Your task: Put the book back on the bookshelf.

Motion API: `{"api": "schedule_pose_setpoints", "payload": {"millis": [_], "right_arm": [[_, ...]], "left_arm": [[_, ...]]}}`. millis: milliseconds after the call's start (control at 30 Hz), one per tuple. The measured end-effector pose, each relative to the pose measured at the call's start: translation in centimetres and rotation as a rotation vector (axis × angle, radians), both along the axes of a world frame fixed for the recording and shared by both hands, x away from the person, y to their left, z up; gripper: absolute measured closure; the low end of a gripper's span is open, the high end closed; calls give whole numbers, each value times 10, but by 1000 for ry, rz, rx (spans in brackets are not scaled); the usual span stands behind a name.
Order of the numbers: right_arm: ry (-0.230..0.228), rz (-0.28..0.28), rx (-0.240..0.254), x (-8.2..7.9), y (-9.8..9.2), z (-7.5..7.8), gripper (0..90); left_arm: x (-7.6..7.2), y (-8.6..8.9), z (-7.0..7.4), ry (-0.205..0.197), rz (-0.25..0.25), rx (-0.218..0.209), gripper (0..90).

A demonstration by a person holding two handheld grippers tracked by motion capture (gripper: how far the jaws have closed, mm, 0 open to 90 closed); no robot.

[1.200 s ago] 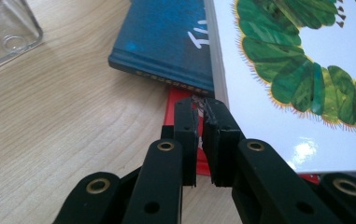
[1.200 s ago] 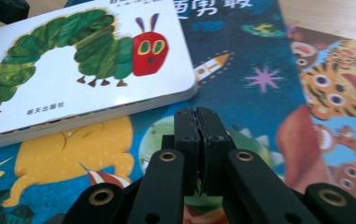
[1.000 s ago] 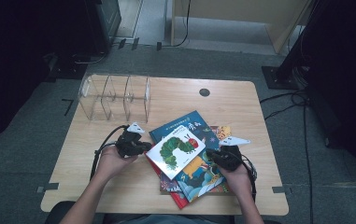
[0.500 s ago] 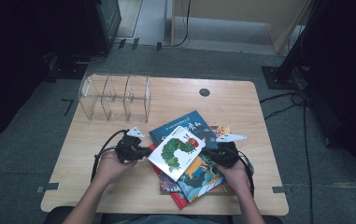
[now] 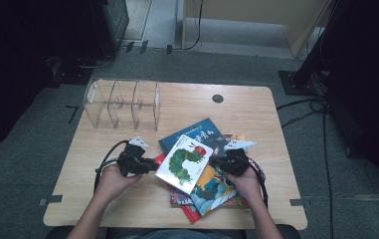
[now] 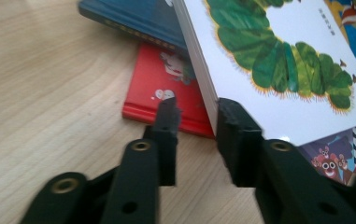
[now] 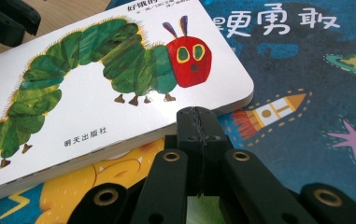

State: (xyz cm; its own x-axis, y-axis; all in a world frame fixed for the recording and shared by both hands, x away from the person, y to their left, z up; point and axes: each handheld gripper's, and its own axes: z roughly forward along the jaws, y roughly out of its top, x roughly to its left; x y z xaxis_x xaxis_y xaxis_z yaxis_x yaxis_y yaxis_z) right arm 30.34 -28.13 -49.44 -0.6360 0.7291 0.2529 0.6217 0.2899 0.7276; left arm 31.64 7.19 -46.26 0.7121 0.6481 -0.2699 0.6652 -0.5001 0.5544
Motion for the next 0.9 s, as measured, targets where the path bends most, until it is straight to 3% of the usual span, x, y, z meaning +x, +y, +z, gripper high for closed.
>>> {"api": "schedule_pose_setpoints", "payload": {"millis": [100, 133, 167, 300, 433, 500, 633, 900], "right_arm": [[-8, 2, -4, 1, 2, 0, 900], [-21, 4, -12, 1, 4, 0, 900], [-21, 4, -12, 1, 4, 0, 900], [-38, 1, -22, 0, 8, -1, 900], [-40, -8, -18, -1, 9, -1, 900], [-24, -13, -7, -2, 9, -1, 900], [-34, -11, -13, -11, 10, 0, 900], [-38, -1, -23, -27, 20, 0, 900]], "left_arm": [[1, 3, 3, -13, -1, 0, 573], [2, 5, 4, -9, -2, -5, 481], [3, 5, 5, -5, 5, -10, 481], [6, 3, 7, 4, 34, -33, 338], [9, -3, 6, 5, 31, -20, 301], [12, -8, 6, 21, 31, -35, 298], [16, -13, 5, 29, 26, -33, 290], [26, -30, -8, 102, 4, -8, 314]]}}
